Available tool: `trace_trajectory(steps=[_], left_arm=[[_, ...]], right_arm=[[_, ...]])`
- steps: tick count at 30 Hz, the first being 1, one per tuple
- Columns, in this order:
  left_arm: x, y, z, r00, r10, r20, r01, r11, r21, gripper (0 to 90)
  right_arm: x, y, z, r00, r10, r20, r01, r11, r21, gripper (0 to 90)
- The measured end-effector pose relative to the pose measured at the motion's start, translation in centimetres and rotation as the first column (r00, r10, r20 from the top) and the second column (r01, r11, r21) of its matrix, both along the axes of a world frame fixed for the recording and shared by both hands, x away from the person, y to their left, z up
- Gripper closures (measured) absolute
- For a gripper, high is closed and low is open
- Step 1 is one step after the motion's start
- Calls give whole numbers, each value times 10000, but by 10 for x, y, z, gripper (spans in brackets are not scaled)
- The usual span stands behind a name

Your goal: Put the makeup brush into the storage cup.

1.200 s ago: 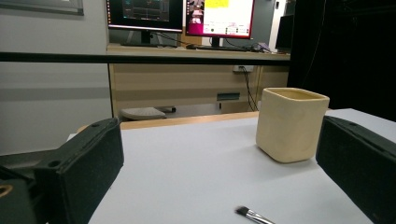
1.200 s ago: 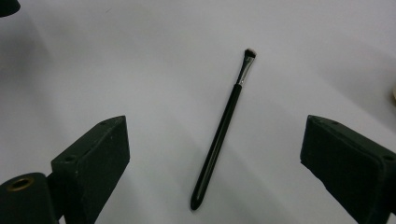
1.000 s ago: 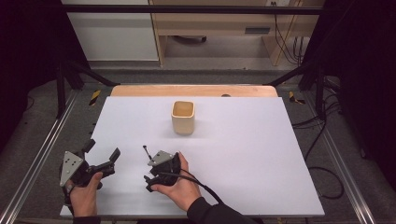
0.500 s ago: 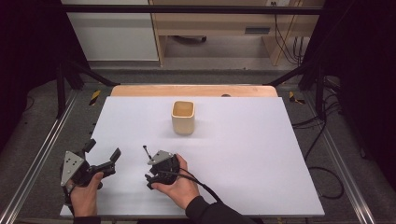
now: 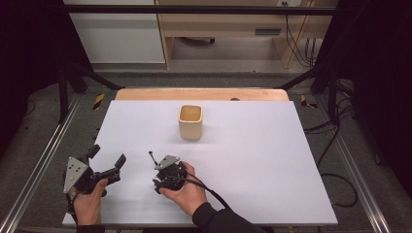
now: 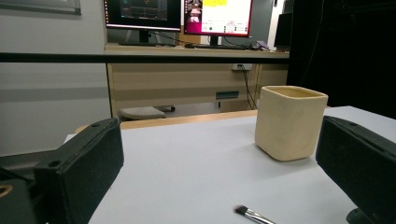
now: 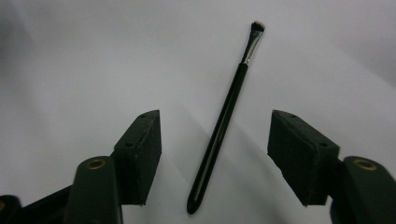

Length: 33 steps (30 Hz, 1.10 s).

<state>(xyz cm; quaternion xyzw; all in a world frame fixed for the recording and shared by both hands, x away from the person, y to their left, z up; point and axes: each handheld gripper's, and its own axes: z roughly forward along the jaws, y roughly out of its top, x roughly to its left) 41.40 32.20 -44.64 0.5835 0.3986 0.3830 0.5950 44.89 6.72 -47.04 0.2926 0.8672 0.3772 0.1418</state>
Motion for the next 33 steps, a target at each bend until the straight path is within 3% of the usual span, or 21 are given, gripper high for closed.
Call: trace_trajectory(steps=[21, 26, 33], left_arm=[[0, -2, 0, 10000, -40, -10, 40, 10000, 89, 7], [1, -2, 0, 10000, -37, -4, 37, 9999, 103, 9], [0, -2, 0, 10000, -37, 28, 37, 9999, 126, 10]], right_arm=[[1, 3, -4, 9978, -49, -659, 35, 9998, -209, 614], [2, 3, -4, 9944, -210, -1035, 203, 9998, -76, 677], [3, 2, -4, 9941, -282, -1043, 270, 9996, -129, 726]])
